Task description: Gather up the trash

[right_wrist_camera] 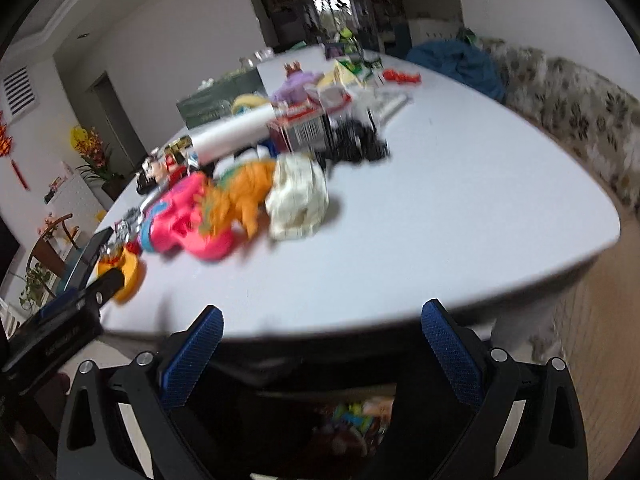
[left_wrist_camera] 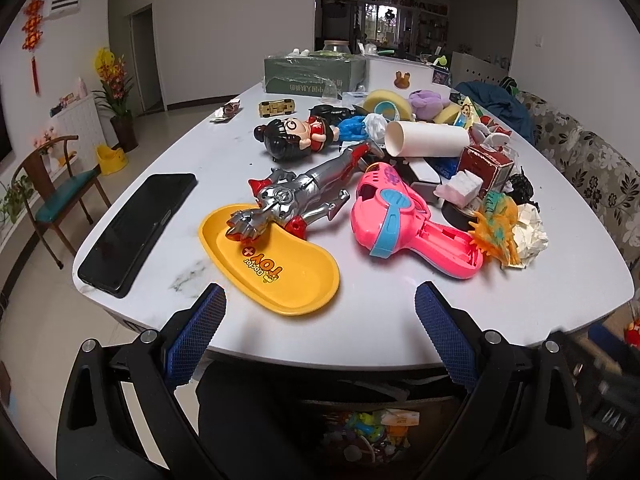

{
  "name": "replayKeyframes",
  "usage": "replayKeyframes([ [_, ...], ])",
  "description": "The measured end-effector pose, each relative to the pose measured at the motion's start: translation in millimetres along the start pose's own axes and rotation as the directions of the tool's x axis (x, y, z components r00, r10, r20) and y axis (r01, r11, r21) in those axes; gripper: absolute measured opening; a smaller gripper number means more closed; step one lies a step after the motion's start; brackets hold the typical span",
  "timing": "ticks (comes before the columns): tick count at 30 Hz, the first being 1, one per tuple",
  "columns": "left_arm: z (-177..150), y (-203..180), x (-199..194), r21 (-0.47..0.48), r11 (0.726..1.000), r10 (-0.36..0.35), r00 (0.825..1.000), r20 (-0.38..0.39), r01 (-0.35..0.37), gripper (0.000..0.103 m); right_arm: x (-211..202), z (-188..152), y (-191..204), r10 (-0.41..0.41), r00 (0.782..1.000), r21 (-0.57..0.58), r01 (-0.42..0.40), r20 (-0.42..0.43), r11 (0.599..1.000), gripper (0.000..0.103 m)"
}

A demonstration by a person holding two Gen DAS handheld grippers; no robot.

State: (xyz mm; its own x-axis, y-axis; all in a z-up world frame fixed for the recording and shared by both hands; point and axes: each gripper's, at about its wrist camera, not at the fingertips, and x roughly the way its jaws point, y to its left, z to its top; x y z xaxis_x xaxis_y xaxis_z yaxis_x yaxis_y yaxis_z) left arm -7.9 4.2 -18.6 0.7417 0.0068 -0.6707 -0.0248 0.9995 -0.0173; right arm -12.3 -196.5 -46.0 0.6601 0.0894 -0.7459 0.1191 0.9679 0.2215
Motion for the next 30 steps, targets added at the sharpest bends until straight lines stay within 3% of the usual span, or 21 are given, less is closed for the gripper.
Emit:
replayKeyframes([
  [8,-6.8,-0.9,-2.6,0.0,1.0,-0.015,1.0,-0.008,0.015,0.093,-4.9,-19.8,-2.8,-0.067,0.997,0.024,0.068,-0.024,0.997,0.098],
  [18,-18.3,-1.3,-7.0,0.001,1.0,-0.013,1.0,-0.022,0.013,0.093,-22.9,-23.2,-8.5,0.016,0.999,0.06,-0.018,0.034,0.998,0.098],
  [23,-26.4,-4.8,-11.9,0.009,1.0,0.001,1.0,-0.012,-0.001,0.093,-33.7,-19.6,3.0,-0.002,0.996,0.006,0.002,0.086,1.0,0.098],
  [30,-28.7,-5.1,-13.3,0.021,1.0,0.012,1.0,-0.013,-0.011,0.093,-32.2,-13.4,-4.1,-0.05,0.995,0.039,0.046,0.091,0.998,0.098],
])
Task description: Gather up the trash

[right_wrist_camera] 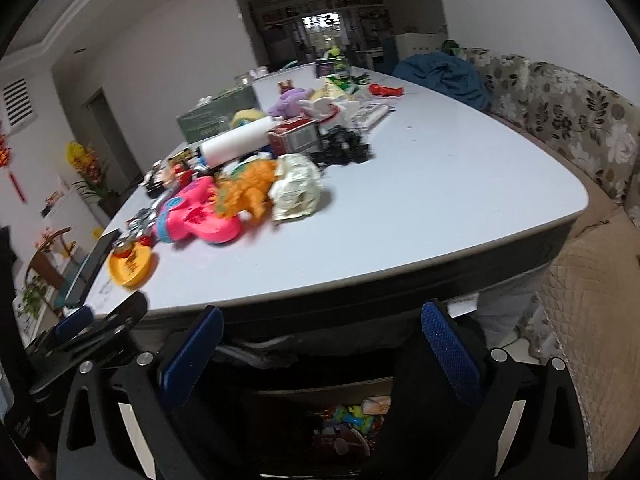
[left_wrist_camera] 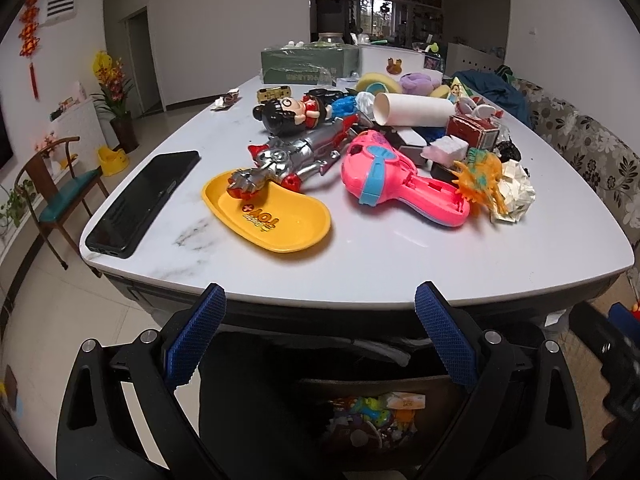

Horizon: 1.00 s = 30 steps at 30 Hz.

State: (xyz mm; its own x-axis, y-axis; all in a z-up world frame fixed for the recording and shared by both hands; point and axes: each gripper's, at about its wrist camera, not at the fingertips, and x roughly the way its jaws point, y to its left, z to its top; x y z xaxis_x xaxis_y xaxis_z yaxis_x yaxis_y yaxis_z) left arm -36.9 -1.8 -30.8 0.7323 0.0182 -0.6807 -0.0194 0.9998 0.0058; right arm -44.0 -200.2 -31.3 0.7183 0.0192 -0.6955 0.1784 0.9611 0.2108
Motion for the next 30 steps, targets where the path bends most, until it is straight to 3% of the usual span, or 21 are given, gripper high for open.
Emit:
replayKeyframes([
  [3,3.4,3.9,1.0,-0.01,1.0,0.002,1.0,0.005,-0.002,0.093,7.9,12.5,-6.0,-0.04,0.999,-0.002,0.04,-0.004,0.999,0.098],
  [5,6.0,6.8,1.5,-0.009,1.0,0.005,1.0,0.009,-0.004,0.093,14.6,22.0,-8.4,-0.009,1.0,-0.011,0.009,-0.007,1.0,0.098],
  [10,14.7,13.1,5.1,-0.02,1.0,0.023,1.0,0.017,-0.023,0.093,40.7,50.7,10.0,0.019,1.0,-0.187,-0.019,-0.001,0.982,0.098],
  [16,17.1,21.1,12.4,-0.032,0.999,0.033,0.999,-0.005,-0.033,0.093,78.2,72.5,22.8,-0.067,0.997,-0.343,0.049,-0.04,0.938,0.098],
  [21,19.2,24.1,18.1,-0.032,0.998,0.044,0.999,-0.012,-0.044,0.093,98.5,84.2,20.0,0.057,0.992,-0.273,-0.085,-0.109,0.958,0.098],
  [23,19.7,23.7,19.9,-0.03,0.999,0.043,0.999,-0.015,-0.043,0.093,112.6,86.9,23.6,0.076,0.987,-0.267,-0.113,-0.145,0.957,0.084],
  [26,21.3,22.3,21.8,-0.019,0.999,0.045,0.999,-0.017,-0.045,0.093,119.5,86.5,31.0,0.112,0.981,-0.299,-0.156,-0.159,0.941,0.034],
  [30,28.0,14.9,15.8,0.011,1.0,0.013,1.0,-0.006,-0.013,0.093,105.5,88.7,24.3,0.161,0.975,-0.254,-0.197,-0.154,0.947,0.03],
])
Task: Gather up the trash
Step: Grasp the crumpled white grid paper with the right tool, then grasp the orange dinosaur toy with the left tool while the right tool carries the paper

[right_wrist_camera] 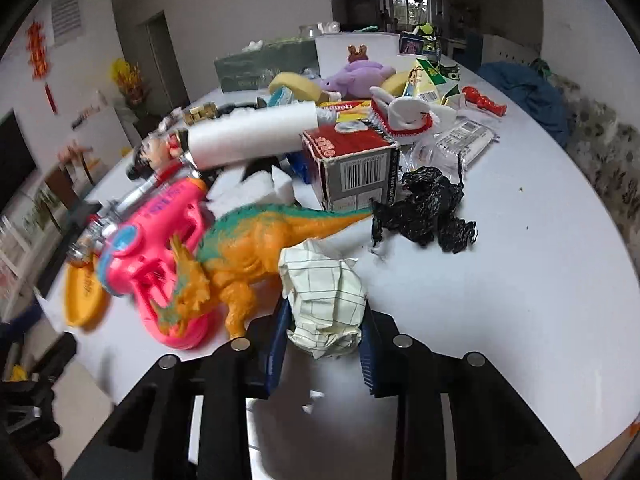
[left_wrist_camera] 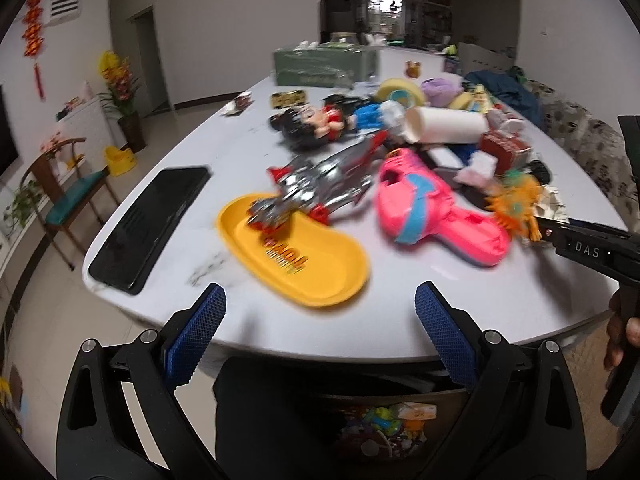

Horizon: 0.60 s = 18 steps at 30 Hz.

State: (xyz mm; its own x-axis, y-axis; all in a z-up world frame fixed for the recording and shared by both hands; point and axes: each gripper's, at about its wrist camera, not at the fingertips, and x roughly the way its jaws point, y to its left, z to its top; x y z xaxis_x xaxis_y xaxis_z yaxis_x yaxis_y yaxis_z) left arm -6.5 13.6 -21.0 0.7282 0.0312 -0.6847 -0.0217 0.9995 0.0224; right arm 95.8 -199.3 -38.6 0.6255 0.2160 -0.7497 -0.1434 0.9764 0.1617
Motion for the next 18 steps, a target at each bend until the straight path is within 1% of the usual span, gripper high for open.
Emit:
replayKeyframes([
  [3,14.7,-20.7,-13.2,0.073,0.996,-0.058,0.997,0.055,0.054,0.093,-24.9,-0.7,-10.9,-0.015,0.999,0.0,0.015,0.046,1.0,0.03],
  [5,27.0,-41.2,-16.1,0.124,0.986,-0.118,0.991,0.07,0.109,0.093,-33.3,-2.0,-26.9,-0.031,0.998,0.015,0.031,0.054,0.999,0.03],
  [7,38.1,-66.7,-11.9,0.172,0.971,-0.181,0.981,0.067,0.168,0.093,-35.9,-5.2,-44.7,-0.025,0.999,0.042,0.023,0.048,0.999,0.03],
  [8,42.3,-80.3,-7.7,0.197,0.963,-0.199,0.978,0.062,0.184,0.093,-36.2,-6.7,-51.7,-0.001,0.999,0.055,-0.002,0.043,0.998,0.03],
  [9,45.3,-95.6,-2.4,0.229,0.952,-0.219,0.974,0.052,0.202,0.093,-34.8,-6.2,-56.0,0.041,0.999,0.062,-0.043,0.036,0.997,0.03],
  [11,47.1,-125.8,7.2,0.313,0.924,-0.242,0.97,0.03,0.221,0.093,-35.8,-6.7,-69.3,0.162,0.986,0.106,-0.164,0.028,0.981,0.03],
  [12,45.7,-134.2,8.2,0.346,0.91,-0.253,0.967,0.03,0.227,0.093,-36.9,-7.2,-72.1,0.145,0.989,0.111,-0.147,0.024,0.983,0.03],
  [13,44.0,-144.2,8.6,0.389,0.893,-0.262,0.964,0.039,0.227,0.093,-41.8,-7.8,-75.3,0.143,0.989,0.091,-0.145,0.029,0.985,0.03],
  [14,42.0,-150.5,8.1,0.416,0.886,-0.25,0.967,0.056,0.205,0.093,-50.0,-8.5,-83.3,0.236,0.97,0.111,-0.241,0.054,0.964,0.03],
  [15,41.3,-152.7,7.7,0.434,0.881,-0.242,0.968,0.07,0.189,0.093,-55.3,-9.3,-90.2,0.268,0.961,0.145,-0.276,0.076,0.95,0.03],
  [16,40.0,-155.4,5.3,0.451,0.872,-0.253,0.964,0.082,0.191,0.093,-62.0,-10.2,-97.4,0.227,0.969,0.167,-0.24,0.095,0.956,0.03],
  [17,40.3,-159.1,4.2,0.461,0.865,-0.265,0.961,0.083,0.199,0.093,-71.2,-11.4,-102.5,0.146,0.982,0.14,-0.163,0.12,0.977,0.03],
  [18,41.2,-166.0,4.2,0.477,0.852,-0.282,0.957,0.07,0.216,0.093,-77.3,-12.9,-105.9,0.11,0.984,0.12,-0.127,0.137,0.985,0.03],
])
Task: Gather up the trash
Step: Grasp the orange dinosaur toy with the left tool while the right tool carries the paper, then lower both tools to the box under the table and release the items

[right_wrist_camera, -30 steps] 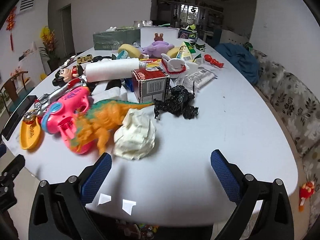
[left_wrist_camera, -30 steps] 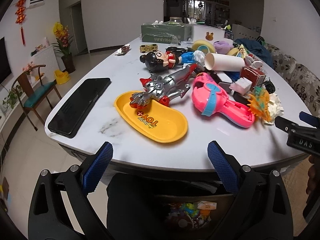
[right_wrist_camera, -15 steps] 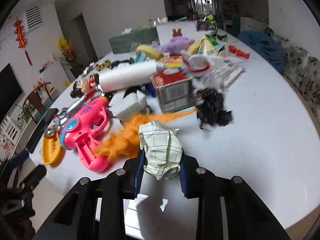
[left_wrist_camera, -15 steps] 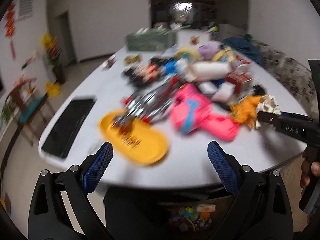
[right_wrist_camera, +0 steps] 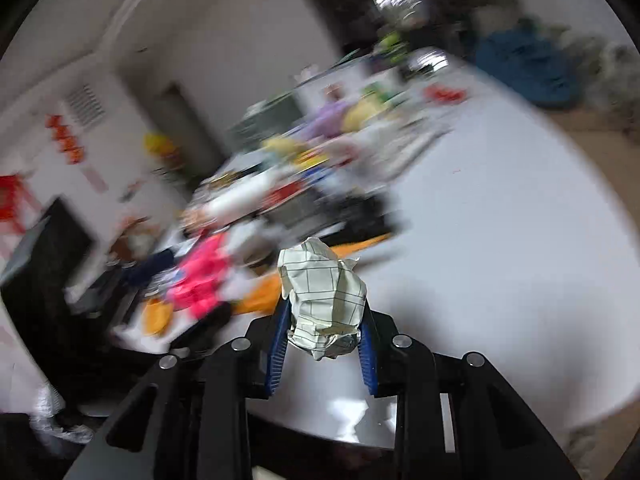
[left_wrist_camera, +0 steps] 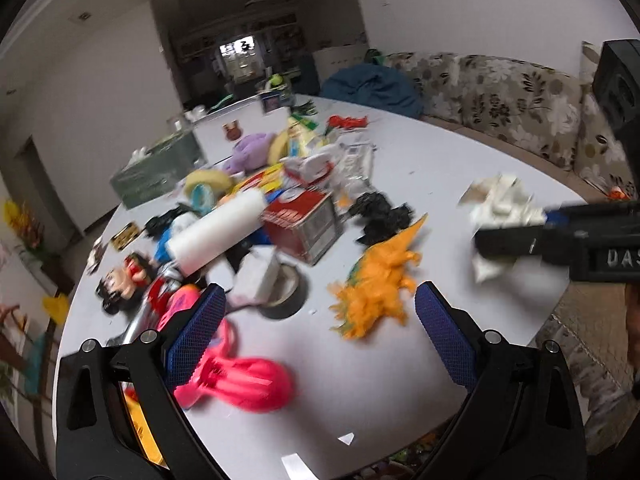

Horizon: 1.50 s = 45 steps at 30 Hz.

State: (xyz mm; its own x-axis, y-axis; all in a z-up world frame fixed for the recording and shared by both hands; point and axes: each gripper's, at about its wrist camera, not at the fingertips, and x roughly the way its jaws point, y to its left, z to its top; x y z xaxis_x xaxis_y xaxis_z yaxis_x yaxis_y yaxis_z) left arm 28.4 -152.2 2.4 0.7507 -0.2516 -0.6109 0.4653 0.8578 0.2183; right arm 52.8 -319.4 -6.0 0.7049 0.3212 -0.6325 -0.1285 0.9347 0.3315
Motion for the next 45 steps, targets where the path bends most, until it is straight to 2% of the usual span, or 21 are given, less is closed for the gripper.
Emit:
replayKeyframes([
  [3,13.7,-25.0,18.7,0.09,0.996,-0.016,1.0,-0.026,0.019,0.093,-16.5,-2.2,-19.2,-0.005,0.999,0.057,0.003,0.037,0.998,0.031],
  [7,21.2,-39.5,68.8,0.135,0.991,0.008,0.993,-0.115,0.007,0.092,-31.2,-12.5,-28.7,-0.119,0.99,0.037,0.116,0.076,0.993,0.031],
  [8,21.2,-38.3,78.2,0.118,0.993,-0.003,0.99,-0.142,0.02,0.07,-32.2,-14.7,-32.6,-0.125,0.989,0.037,0.122,0.074,0.992,0.031],
  [9,22.7,-33.4,85.9,0.081,0.996,-0.011,0.989,-0.149,0.023,0.06,-33.2,-17.3,-34.8,-0.121,0.99,0.047,0.118,0.069,0.992,0.031],
  [11,24.9,-25.7,88.2,0.03,0.998,-0.051,0.985,-0.164,0.057,0.059,-33.1,-21.0,-36.9,-0.124,0.99,0.057,0.12,0.064,0.991,0.031],
  [14,27.7,-9.2,66.9,-0.047,0.997,-0.064,0.992,-0.106,0.06,0.059,-31.1,-21.1,-33.5,-0.122,0.991,0.038,0.12,0.063,0.992,0.031],
  [16,31.6,10.9,28.9,-0.114,0.991,-0.077,0.996,-0.032,0.073,0.058,-29.3,-21.2,-19.0,-0.076,0.995,0.005,0.076,0.058,0.997,0.031],
  [20,13.9,35.7,-56.0,-0.112,0.991,-0.067,0.994,0.086,0.076,0.059,-29.7,-40.7,27.8,0.113,0.993,-0.114,-0.116,-0.028,0.987,0.031],
  [23,-29.0,36.6,-88.3,-0.026,0.996,-0.082,0.995,0.05,0.083,0.059,-22.2,-71.3,57.8,0.232,0.958,-0.17,-0.26,-0.167,0.951,0.031],
  [24,-54.8,33.3,-93.3,0.009,0.996,-0.094,0.996,0.007,0.094,0.059,-13.9,-88.8,68.5,0.269,0.932,-0.174,-0.314,-0.242,0.933,0.031],
  [27,-109.4,29.3,-85.1,0.021,0.991,-0.131,0.982,-0.133,0.135,0.059,15.0,-123.1,83.1,0.245,0.891,-0.197,-0.338,-0.383,0.92,0.032],
  [29,-145.5,26.3,-63.7,0.004,0.986,-0.163,0.957,-0.24,0.169,0.062,40.9,-143.7,86.7,0.227,0.856,-0.192,-0.348,-0.465,0.918,0.033],
  [30,-162.4,24.0,-48.2,0.013,0.987,-0.152,0.948,-0.28,0.162,0.07,56.6,-154.6,86.7,0.205,0.842,-0.193,-0.339,-0.499,0.921,0.042],
  [31,-174.2,21.4,-39.6,0.026,0.987,-0.142,0.942,-0.305,0.157,0.078,73.0,-165.1,84.8,0.176,0.824,-0.188,-0.321,-0.539,0.928,0.066],
  [32,-183.7,19.8,-28.7,0.032,0.987,-0.138,0.936,-0.324,0.157,0.084,86.4,-173.9,81.7,0.148,0.812,-0.184,-0.299,-0.565,0.936,0.077],
  [35,-207.1,28.9,6.6,-0.025,0.986,-0.162,0.901,-0.402,0.166,0.09,104.3,-185.4,73.5,0.115,0.787,-0.171,-0.27,-0.606,0.948,0.076],
  [37,-219.1,30.3,18.7,-0.03,0.989,-0.141,0.885,-0.444,0.142,0.09,98.7,-180.6,69.4,0.108,0.796,-0.164,-0.253,-0.595,0.953,0.075],
  [38,-220.8,29.7,18.0,-0.02,0.99,-0.133,0.886,-0.443,0.139,0.09,88.7,-172.3,69.4,0.122,0.813,-0.164,-0.258,-0.569,0.952,0.075],
  [41,-213.1,31.9,0.4,0.002,0.991,-0.123,0.917,-0.38,0.134,0.09,59.8,-138.8,75.7,0.167,0.867,-0.185,-0.282,-0.47,0.941,0.075],
  [44,-198.9,50.9,-21.5,-0.059,0.991,-0.129,0.947,-0.294,0.117,0.09,49.0,-83.1,106.4,0.2,0.927,-0.272,-0.29,-0.316,0.917,0.076],
  [45,-190.8,61.9,-28.5,-0.098,0.99,-0.124,0.958,-0.259,0.101,0.09,52.1,-67.2,119.2,0.237,0.927,-0.295,-0.322,-0.29,0.9,0.079],
])
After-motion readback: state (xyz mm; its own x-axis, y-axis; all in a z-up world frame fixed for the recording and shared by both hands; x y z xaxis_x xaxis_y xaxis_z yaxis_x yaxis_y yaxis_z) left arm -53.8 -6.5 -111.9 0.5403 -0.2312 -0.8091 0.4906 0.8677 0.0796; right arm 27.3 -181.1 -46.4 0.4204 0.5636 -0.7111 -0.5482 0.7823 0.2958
